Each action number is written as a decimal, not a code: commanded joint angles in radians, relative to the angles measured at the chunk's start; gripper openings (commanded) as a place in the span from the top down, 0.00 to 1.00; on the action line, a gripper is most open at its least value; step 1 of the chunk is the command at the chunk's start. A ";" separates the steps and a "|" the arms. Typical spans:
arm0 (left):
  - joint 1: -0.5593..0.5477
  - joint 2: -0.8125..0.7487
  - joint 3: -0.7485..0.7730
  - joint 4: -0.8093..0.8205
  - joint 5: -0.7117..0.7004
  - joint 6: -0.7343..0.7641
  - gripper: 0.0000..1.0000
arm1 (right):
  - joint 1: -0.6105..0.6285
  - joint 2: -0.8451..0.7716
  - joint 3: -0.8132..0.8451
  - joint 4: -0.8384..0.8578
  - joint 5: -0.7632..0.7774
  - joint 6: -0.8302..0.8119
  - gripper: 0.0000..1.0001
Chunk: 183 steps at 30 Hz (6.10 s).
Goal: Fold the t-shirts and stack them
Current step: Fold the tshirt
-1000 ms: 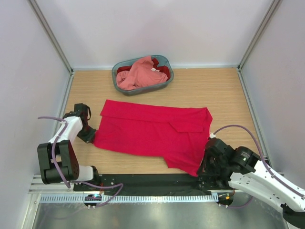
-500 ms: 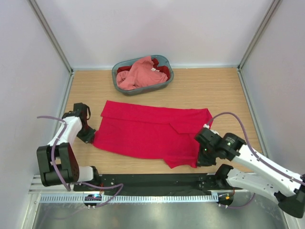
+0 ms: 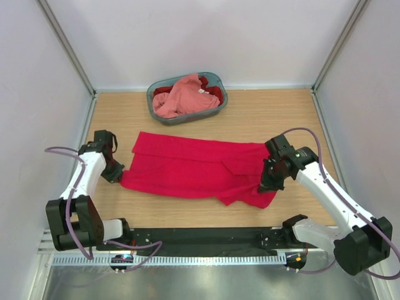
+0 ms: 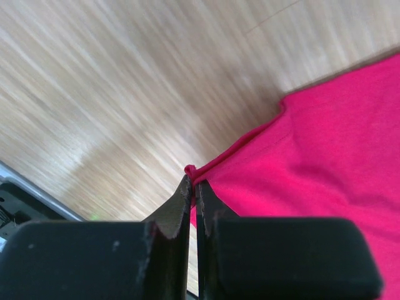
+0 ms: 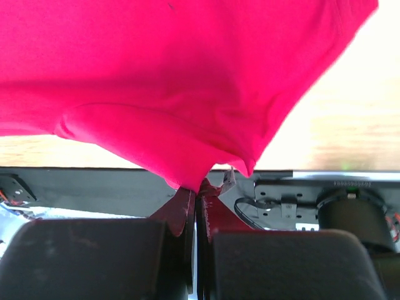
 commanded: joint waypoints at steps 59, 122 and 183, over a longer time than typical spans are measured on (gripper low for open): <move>-0.179 0.675 0.650 -0.032 -0.034 0.078 0.84 | -0.382 0.606 0.354 0.237 -0.160 -0.280 0.99; -0.096 0.474 0.245 0.163 0.112 0.216 1.00 | -0.434 0.491 -0.066 0.285 -0.002 -0.159 0.94; -0.180 -0.015 0.131 0.096 0.304 0.164 0.54 | -0.273 0.548 0.026 0.558 -0.152 0.098 0.63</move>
